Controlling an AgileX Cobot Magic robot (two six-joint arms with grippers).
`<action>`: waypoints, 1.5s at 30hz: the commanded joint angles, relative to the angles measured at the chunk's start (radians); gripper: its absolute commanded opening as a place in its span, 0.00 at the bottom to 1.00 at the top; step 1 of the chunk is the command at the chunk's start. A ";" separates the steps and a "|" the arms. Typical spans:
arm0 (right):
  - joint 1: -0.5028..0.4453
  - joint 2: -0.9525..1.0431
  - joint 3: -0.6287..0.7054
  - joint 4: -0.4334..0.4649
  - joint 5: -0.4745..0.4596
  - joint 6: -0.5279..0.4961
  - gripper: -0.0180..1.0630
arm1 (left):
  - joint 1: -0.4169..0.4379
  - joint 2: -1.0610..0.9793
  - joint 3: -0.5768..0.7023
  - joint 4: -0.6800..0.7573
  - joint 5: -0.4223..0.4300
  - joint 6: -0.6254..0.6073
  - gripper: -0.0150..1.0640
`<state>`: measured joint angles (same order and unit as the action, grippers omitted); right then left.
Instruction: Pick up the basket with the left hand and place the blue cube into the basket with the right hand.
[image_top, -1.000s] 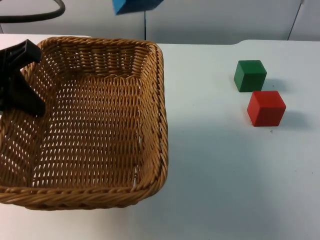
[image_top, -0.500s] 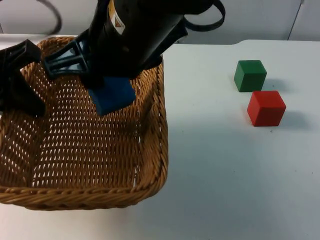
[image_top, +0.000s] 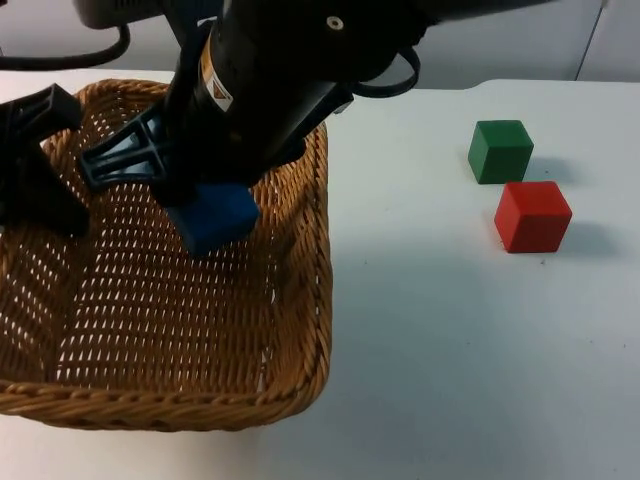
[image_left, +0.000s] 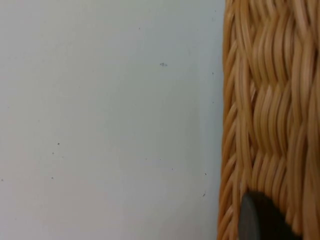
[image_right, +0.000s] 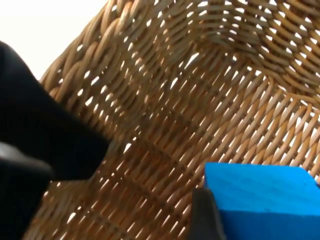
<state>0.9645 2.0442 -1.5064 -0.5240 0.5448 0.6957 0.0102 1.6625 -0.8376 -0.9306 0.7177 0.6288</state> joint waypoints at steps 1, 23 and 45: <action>0.003 0.003 -0.003 -0.011 -0.003 -0.007 0.17 | 0.001 -0.014 0.001 -0.034 0.019 0.000 0.01; 0.035 -0.405 -0.010 -0.088 0.046 -0.129 0.78 | 0.001 -0.007 0.001 -0.065 -0.031 0.018 0.01; 0.405 -1.087 0.611 -0.601 0.220 0.304 0.78 | -0.004 0.264 -0.071 -0.304 -0.092 0.287 0.01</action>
<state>1.3551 1.0532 -0.9901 -1.0758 0.7408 0.9023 0.0102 1.9171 -0.8872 -1.1980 0.6141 0.9039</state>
